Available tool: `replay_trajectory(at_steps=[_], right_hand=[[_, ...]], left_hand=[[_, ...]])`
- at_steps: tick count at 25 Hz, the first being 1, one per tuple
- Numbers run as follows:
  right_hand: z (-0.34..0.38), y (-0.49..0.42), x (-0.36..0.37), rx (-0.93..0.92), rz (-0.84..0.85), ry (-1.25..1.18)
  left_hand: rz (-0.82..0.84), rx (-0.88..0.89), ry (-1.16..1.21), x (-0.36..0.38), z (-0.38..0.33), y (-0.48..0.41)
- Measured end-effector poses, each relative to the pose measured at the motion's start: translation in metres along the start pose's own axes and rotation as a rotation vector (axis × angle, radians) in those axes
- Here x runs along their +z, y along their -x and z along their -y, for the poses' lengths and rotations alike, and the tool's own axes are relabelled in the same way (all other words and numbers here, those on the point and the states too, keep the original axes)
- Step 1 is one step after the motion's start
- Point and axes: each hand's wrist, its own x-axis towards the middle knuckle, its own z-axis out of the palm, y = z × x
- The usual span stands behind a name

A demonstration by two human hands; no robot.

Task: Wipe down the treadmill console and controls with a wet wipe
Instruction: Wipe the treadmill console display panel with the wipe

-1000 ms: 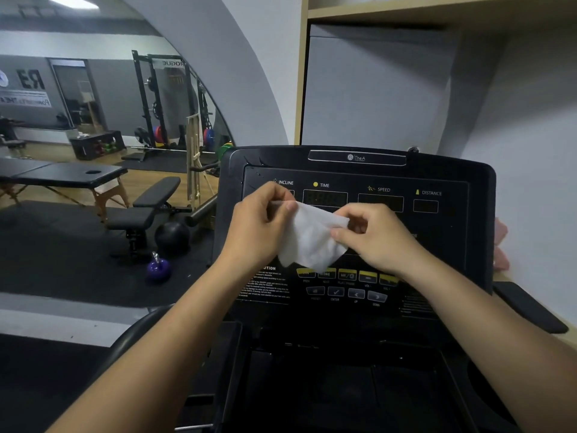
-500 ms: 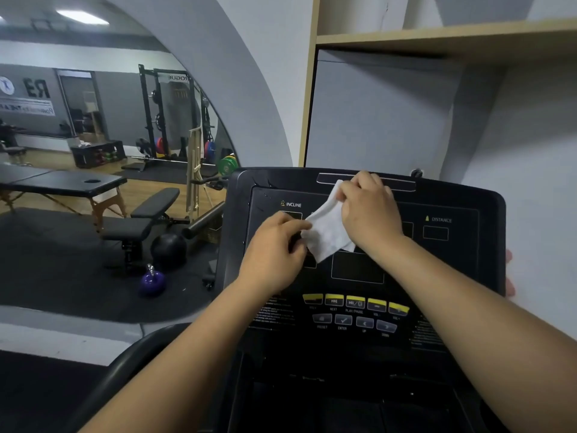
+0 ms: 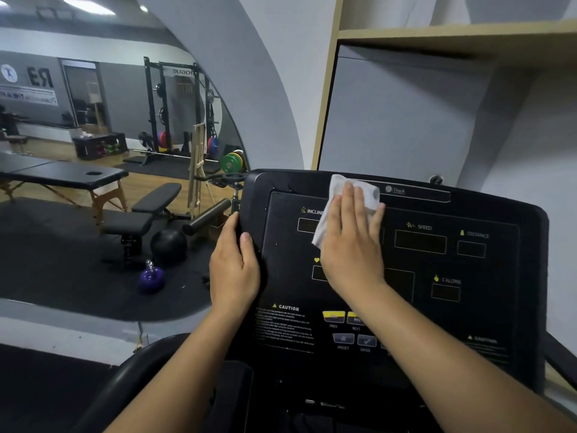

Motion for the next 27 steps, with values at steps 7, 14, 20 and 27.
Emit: replay_trajectory(at_steps=[7, 14, 20, 27], right_hand=[[0.03, 0.009, 0.019, -0.61, -0.024, -0.143], [0.007, -0.062, -0.007, -0.392, -0.033, -0.014], [0.056, 0.031, 0.029, -0.687, 0.002, -0.02], [0.019, -0.032, 0.006, -0.544, -0.049, 0.039]], left_hand=[[-0.074, 0.033, 0.151, -0.003, 0.006, 0.004], [-0.149, 0.019, 0.251, -0.003, 0.013, 0.006], [-0.215, 0.065, 0.236, -0.004, 0.014, 0.008], [-0.228, 0.058, 0.238, -0.002, 0.015, 0.008]])
